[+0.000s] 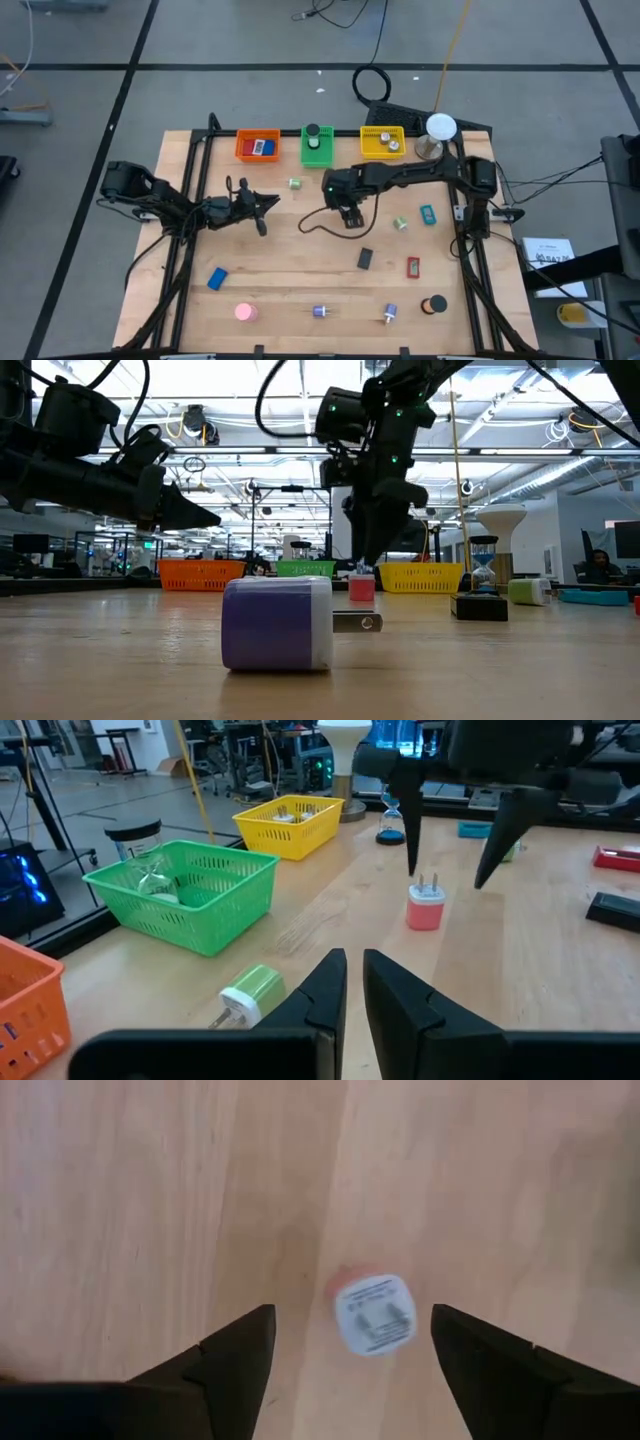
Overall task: Pick & Place Office items
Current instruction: Put the pink charger adapter into the yellow bin
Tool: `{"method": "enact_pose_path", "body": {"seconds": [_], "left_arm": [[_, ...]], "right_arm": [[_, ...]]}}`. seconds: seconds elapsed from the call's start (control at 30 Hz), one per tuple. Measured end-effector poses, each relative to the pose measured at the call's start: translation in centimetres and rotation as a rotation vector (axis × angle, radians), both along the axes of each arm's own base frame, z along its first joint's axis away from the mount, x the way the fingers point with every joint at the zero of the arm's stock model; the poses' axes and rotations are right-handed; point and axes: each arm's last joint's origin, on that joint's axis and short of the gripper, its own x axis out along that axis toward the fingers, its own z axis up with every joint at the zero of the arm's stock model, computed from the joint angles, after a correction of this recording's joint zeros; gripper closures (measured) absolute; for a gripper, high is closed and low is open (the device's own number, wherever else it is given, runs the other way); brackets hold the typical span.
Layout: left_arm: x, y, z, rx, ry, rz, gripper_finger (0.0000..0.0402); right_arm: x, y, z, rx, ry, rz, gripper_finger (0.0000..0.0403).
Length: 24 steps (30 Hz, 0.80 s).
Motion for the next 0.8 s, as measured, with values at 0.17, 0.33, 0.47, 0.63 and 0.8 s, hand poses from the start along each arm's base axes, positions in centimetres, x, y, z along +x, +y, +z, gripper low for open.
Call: {"method": "enact_pose_path", "body": {"seconds": [0.17, 0.33, 0.47, 0.63, 0.8], "left_arm": [[0.0, 0.0, 0.0, 0.005, 0.002, 0.000, 0.0366], [0.0, 0.0, 0.0, 0.006, 0.002, 0.000, 0.0366], [0.0, 0.0, 0.0, 0.006, 0.003, 0.000, 0.0366], [0.0, 0.0, 0.0, 0.007, 0.002, 0.000, 0.0366], [0.0, 0.0, 0.0, 0.007, 0.003, 0.000, 0.0366]], "right_arm": [[0.5, -0.6, -1.9, -0.004, 0.037, 0.017, 0.0162], [0.6, -0.8, -2.2, -0.009, 0.040, 0.033, 0.0183], [0.7, -1.0, -2.1, -0.013, 0.019, 0.029, 0.0215], [0.6, -1.0, -2.4, -0.020, 0.018, 0.041, 0.0256], [0.4, -0.9, -2.8, -0.026, 0.008, 0.041, 0.0258]]}}
